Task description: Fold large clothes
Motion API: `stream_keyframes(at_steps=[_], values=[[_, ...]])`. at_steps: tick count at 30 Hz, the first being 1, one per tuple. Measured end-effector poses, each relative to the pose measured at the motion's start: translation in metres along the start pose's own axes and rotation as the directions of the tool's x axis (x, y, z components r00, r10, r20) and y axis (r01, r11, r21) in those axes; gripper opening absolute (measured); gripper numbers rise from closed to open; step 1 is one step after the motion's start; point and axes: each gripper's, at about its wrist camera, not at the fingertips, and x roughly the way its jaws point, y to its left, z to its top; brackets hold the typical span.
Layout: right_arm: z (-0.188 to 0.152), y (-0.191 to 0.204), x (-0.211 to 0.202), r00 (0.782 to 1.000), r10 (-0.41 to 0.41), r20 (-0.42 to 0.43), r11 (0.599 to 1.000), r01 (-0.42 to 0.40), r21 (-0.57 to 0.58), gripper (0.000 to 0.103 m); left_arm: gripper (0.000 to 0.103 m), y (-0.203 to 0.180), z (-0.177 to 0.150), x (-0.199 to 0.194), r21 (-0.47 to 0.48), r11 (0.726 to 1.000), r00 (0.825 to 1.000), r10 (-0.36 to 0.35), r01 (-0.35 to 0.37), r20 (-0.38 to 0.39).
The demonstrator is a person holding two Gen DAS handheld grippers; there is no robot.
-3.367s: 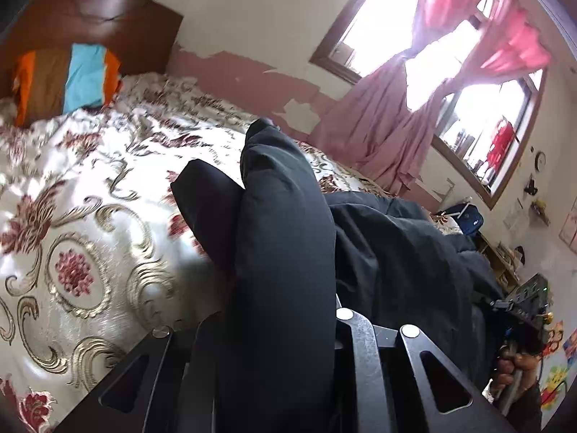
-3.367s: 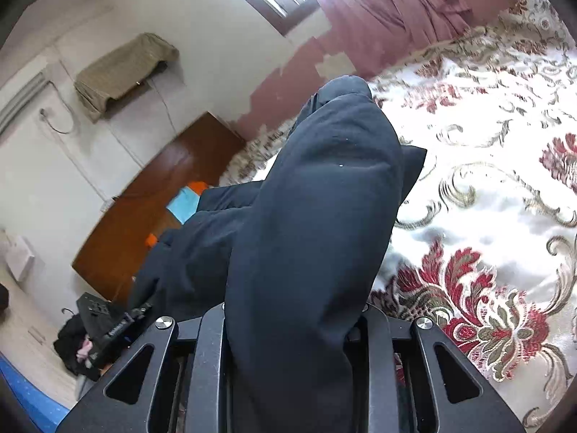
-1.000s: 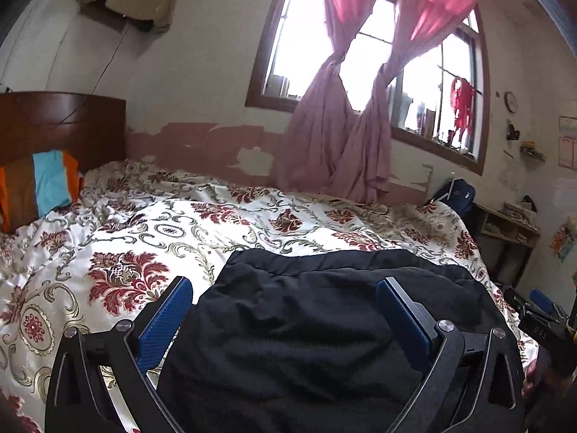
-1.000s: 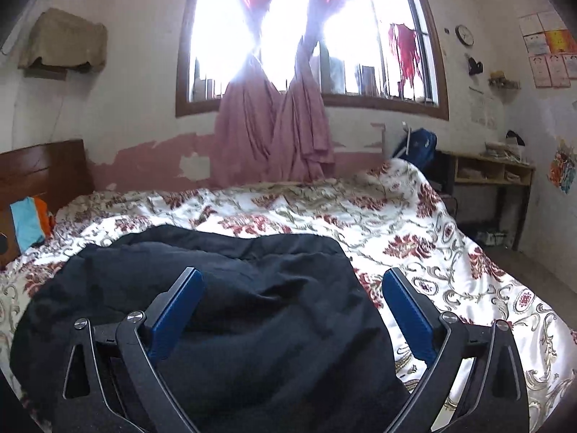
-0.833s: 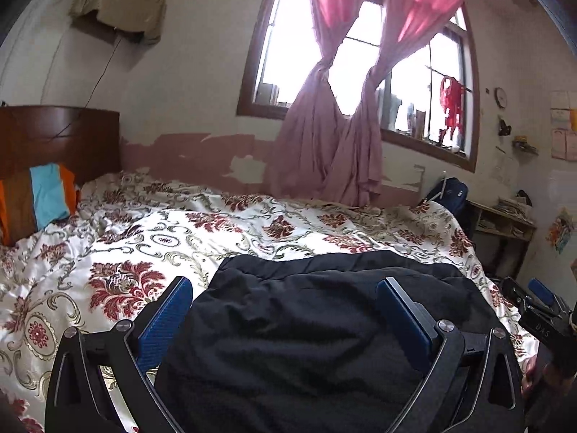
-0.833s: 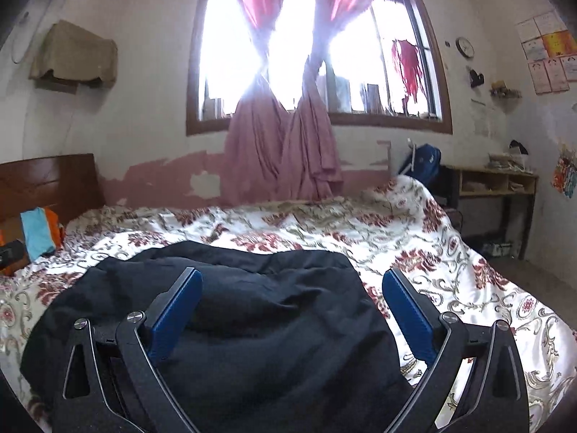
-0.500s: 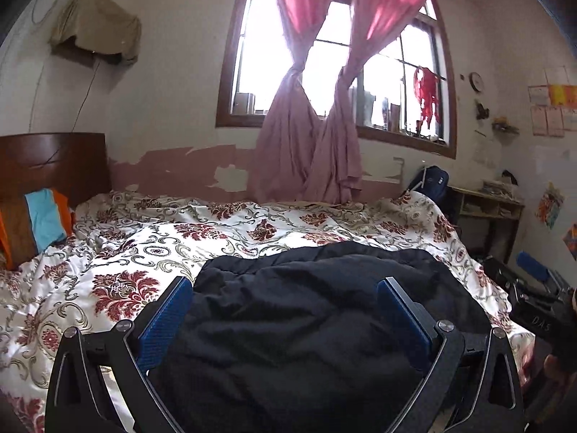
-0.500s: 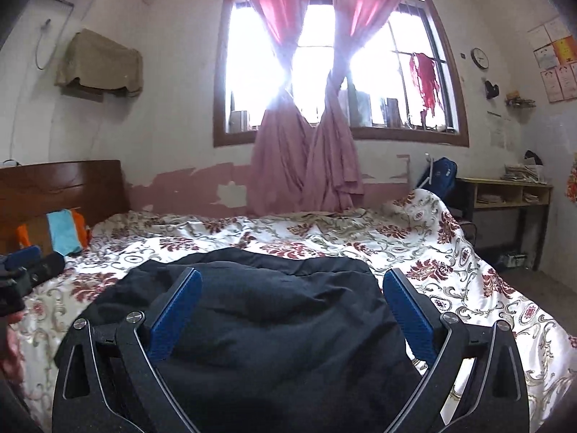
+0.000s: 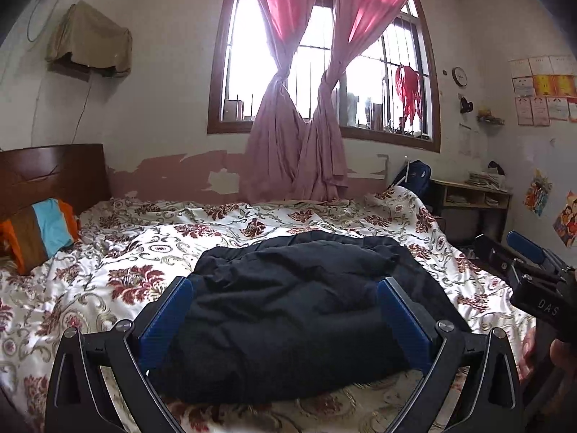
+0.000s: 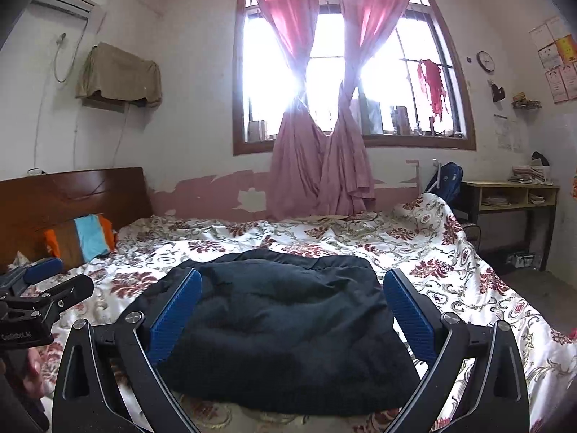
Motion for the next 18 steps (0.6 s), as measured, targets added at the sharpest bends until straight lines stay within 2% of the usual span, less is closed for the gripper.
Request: stream_keyframes(at_steps=[10, 18], values=[[0.001, 0.006, -0.048, 0.997, 0.073, -0.035, 0.996, -0.074, -0.045, 0.099, 0.103, -0.001, -0.005, -0.06, -0.077, 0.996, 0.999, 0.052, -0.053, -0.01], [-0.002, 0.012, -0.083, 0.994, 0.101, -0.051, 0.993, -0.104, -0.06, 0.099, 0.103, 0.0, -0.011, -0.101, -0.09, 0.991, 0.995, 0.099, -0.1, -0.011]])
